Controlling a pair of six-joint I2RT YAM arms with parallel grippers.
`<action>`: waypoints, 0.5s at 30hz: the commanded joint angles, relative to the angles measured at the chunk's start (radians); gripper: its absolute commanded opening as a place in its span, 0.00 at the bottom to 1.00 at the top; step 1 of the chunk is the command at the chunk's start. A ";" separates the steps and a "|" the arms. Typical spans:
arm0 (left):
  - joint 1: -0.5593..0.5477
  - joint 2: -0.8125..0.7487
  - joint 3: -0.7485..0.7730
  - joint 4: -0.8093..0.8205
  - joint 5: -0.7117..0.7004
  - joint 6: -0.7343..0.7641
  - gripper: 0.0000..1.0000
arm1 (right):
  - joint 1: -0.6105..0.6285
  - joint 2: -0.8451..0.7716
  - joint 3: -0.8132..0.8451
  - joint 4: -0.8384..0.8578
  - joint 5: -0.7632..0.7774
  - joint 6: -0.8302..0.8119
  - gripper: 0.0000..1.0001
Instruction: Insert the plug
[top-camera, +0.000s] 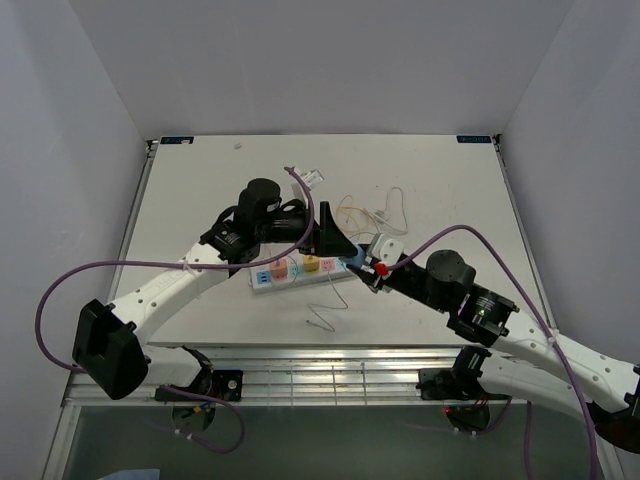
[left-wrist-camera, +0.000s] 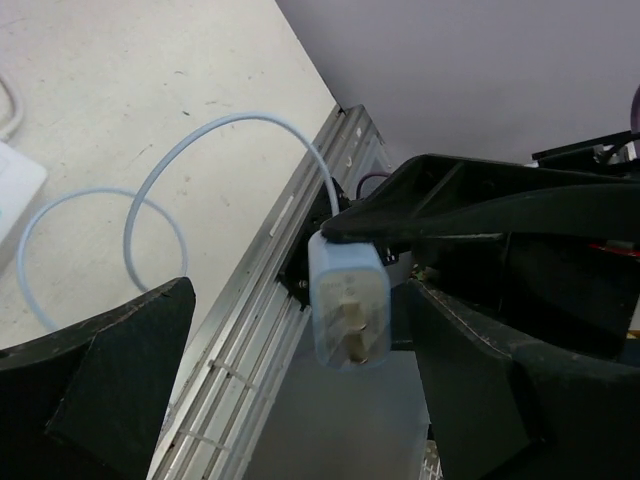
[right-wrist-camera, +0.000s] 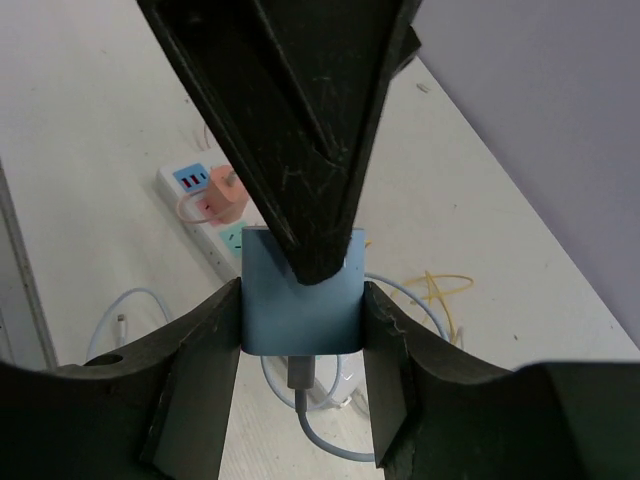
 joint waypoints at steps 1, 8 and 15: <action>-0.023 -0.013 -0.007 0.081 0.074 -0.010 0.98 | -0.001 0.020 0.030 0.040 -0.142 -0.071 0.10; -0.048 -0.039 -0.047 0.124 0.053 -0.038 0.46 | -0.001 0.031 0.036 0.058 -0.144 -0.076 0.09; -0.057 -0.057 -0.061 0.137 0.088 -0.042 0.11 | -0.003 0.036 0.044 0.050 -0.103 -0.083 0.09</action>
